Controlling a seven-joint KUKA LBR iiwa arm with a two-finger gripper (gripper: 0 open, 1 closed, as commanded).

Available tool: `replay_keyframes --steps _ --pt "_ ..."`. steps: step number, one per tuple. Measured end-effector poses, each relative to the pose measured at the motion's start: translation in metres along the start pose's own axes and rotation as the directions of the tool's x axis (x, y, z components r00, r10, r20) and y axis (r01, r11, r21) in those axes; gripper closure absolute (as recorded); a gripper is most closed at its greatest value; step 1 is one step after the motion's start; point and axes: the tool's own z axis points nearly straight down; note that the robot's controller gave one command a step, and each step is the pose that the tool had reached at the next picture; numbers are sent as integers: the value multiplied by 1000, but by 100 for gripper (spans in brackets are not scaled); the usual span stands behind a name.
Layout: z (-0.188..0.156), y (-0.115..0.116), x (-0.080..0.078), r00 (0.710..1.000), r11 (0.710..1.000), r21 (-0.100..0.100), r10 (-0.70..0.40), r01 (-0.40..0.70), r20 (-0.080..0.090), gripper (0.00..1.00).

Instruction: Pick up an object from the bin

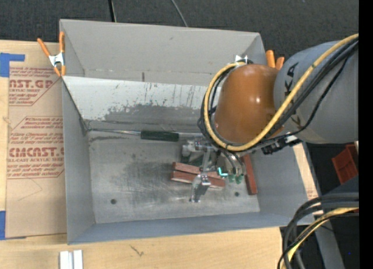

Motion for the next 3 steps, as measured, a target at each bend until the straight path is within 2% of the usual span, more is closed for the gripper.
replay_keyframes --steps 1,2,3 --pt "-4 0 -2 1000 1000 0 1 -1 8 0" --pt "38 -53 -45 997 997 2 -74 74 11 0" --pt "52 -41 -43 996 996 0 -94 94 7 0"
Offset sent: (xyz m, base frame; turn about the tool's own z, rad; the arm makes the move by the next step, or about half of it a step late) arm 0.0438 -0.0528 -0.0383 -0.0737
